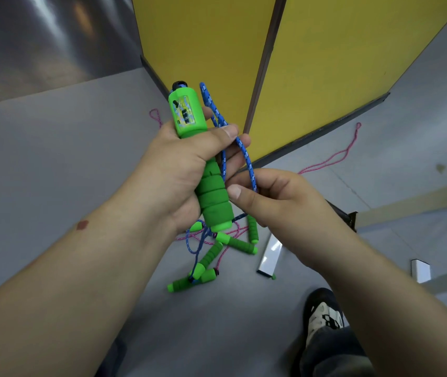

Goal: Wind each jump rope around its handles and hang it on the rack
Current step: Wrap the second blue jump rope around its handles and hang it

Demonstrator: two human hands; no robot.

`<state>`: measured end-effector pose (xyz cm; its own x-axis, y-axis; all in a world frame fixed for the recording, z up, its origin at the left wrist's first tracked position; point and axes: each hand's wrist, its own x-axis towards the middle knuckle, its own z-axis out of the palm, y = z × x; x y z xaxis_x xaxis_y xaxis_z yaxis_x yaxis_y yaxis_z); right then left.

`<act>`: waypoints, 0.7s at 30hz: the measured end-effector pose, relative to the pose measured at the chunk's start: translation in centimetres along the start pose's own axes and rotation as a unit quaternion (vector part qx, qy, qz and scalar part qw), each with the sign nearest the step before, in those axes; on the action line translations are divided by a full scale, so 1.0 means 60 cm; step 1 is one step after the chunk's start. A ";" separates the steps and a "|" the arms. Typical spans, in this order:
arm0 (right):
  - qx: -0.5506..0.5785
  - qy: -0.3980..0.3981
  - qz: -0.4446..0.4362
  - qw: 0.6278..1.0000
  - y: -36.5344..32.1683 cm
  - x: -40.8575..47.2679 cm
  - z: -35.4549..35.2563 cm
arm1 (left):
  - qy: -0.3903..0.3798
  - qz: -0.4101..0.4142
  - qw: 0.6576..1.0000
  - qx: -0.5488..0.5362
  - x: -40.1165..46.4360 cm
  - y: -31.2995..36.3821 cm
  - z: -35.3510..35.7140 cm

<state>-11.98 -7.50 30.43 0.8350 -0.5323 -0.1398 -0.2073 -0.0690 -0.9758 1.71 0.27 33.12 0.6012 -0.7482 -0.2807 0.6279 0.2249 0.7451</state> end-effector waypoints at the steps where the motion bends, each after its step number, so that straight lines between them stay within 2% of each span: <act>1: -0.003 0.002 0.001 1.000 0.001 0.001 0.001 | -0.003 -0.006 1.000 -0.007 0.000 0.000 0.000; 7: -0.033 -0.042 0.007 0.999 0.004 0.002 0.006 | -0.018 -0.023 1.000 0.001 -0.004 -0.001 0.002; 9: -0.019 0.006 -0.018 1.000 0.001 0.001 0.003 | -0.020 -0.001 1.000 0.019 0.000 0.001 -0.004; 12: 0.032 0.078 -0.049 0.995 -0.006 0.004 -0.005 | -0.042 0.020 0.994 0.102 0.002 0.001 -0.012; 17: 0.073 0.144 -0.082 0.983 -0.018 0.005 -0.011 | -0.131 -0.013 0.954 0.270 -0.005 -0.025 -0.018; 21: 0.098 0.168 -0.052 0.979 -0.017 0.006 -0.012 | -0.121 0.008 0.954 0.275 -0.007 -0.035 -0.015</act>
<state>-11.82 -8.25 31.46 0.6240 -0.7814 -0.0070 -0.0007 0.0083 -1.0000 0.61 0.68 31.13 0.4356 -0.8843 -0.1684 0.2258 -0.0737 0.9714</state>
